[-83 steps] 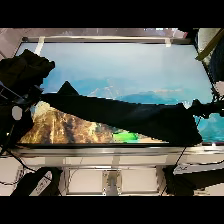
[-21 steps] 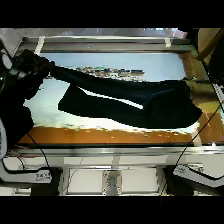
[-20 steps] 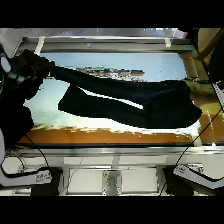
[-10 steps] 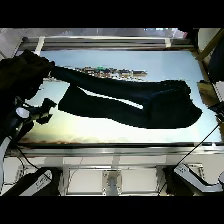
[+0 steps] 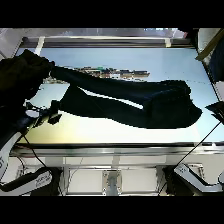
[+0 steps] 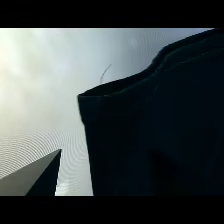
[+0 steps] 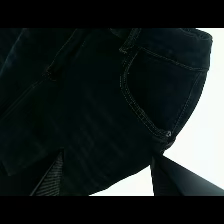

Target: Fold the clothes and pants, and hang the long-sleeved shirts on hangers.

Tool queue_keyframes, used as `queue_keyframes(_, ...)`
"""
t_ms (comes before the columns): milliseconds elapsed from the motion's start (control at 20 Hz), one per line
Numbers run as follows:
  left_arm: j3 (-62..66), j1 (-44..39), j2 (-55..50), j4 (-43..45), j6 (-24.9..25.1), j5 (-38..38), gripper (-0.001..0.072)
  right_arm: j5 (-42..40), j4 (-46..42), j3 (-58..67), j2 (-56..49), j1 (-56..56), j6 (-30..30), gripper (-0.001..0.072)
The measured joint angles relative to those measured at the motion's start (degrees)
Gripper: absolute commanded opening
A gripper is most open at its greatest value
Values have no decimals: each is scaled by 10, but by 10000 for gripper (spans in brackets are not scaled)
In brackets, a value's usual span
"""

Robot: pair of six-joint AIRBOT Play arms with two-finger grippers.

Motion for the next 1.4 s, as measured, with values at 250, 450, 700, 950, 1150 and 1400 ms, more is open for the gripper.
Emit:
queue_keyframes(250,40,-10,-38,-12,16,25,15,12,3,0,0,0,-1,576)
queue_keyframes(450,75,-9,-30,-13,58,29,15,27,-17,-6,0,0,1,576)
queue_keyframes(700,87,-8,19,52,85,-6,15,-5,-45,-80,-5,0,37,576)
queue_keyframes(950,96,13,92,134,92,-68,14,-88,-13,-122,-56,0,58,575)
queue_keyframes(1150,130,60,137,209,94,-204,14,-145,8,-129,-96,2,62,559)
queue_keyframes(1400,148,86,159,277,91,-330,14,-179,28,-131,-147,13,37,559)
